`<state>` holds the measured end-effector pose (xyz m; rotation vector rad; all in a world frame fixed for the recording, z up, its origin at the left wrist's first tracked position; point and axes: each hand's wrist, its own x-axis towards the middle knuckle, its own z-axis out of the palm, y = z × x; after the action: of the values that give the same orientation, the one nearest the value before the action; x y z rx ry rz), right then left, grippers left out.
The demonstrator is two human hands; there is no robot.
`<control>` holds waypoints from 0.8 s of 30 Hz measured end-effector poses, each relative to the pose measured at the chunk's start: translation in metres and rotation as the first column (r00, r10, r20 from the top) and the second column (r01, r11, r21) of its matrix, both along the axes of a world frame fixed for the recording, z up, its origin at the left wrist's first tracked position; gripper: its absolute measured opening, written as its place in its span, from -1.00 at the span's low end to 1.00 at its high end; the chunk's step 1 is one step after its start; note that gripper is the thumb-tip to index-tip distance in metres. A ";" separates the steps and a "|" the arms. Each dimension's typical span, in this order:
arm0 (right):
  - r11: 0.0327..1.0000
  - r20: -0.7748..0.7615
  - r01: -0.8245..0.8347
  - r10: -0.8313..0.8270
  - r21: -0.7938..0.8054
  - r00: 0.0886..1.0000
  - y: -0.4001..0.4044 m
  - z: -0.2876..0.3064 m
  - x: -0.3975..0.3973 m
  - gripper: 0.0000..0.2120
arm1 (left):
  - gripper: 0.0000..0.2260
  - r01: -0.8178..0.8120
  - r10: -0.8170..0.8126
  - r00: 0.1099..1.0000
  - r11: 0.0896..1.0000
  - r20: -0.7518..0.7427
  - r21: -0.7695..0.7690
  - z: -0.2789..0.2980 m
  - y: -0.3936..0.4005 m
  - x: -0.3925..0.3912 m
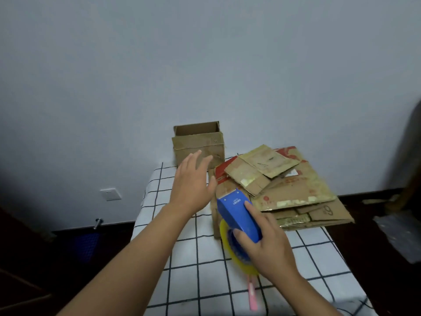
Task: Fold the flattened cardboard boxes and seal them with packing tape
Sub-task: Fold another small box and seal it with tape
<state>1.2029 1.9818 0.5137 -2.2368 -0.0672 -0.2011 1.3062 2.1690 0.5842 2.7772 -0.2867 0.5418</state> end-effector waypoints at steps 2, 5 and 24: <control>0.996 0.025 0.081 -0.081 0.023 0.996 -0.029 0.004 0.001 -0.36 | -0.52 0.028 -0.028 0.999 1.000 -0.023 0.000 -0.002 -0.022 0.015; 0.978 -0.006 0.207 -0.207 0.004 0.978 -0.073 -0.002 0.001 -0.35 | -0.51 0.091 -0.089 0.990 0.996 -0.109 0.016 -0.016 -0.060 0.033; 0.915 -0.061 0.309 -0.334 -0.258 0.940 -0.110 -0.053 0.001 -0.29 | -0.65 0.035 -0.018 0.945 0.998 -0.326 0.047 -0.070 -0.156 0.092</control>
<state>1.2036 1.8718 0.4604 -2.4927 0.3553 -0.2655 1.3981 2.0127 0.5141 2.8481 -0.2649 0.0624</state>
